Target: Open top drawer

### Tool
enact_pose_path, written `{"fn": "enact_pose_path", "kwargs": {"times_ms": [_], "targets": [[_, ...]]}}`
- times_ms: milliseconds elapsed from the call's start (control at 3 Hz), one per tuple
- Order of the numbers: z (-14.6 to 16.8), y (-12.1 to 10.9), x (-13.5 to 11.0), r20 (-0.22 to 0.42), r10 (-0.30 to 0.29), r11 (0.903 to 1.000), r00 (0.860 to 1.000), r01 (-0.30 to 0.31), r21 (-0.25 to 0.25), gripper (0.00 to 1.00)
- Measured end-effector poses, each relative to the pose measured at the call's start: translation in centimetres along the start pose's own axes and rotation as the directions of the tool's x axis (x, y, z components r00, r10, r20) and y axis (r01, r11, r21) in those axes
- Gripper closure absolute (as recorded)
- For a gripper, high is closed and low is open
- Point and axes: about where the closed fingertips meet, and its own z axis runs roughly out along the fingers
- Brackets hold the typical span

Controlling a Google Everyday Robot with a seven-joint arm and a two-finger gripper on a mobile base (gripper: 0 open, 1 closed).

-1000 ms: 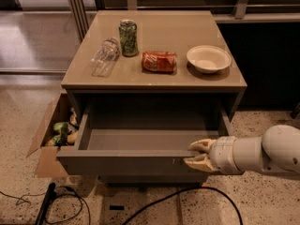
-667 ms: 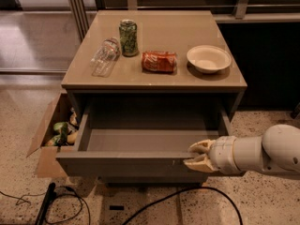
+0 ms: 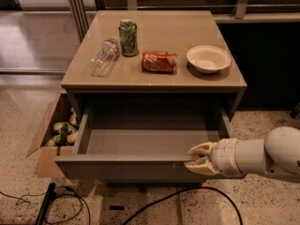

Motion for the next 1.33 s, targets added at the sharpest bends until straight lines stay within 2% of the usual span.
{"fn": "enact_pose_path", "kwargs": {"times_ms": [333,1000,1333], "targets": [[0.0,0.0,0.0,0.0,0.0,1.0,1.0,0.0,0.0,0.56],[0.0,0.0,0.0,0.0,0.0,1.0,1.0,0.0,0.0,0.09],[0.01,0.01,-0.01,0.0,0.0,1.0,1.0,0.0,0.0,0.0]]}}
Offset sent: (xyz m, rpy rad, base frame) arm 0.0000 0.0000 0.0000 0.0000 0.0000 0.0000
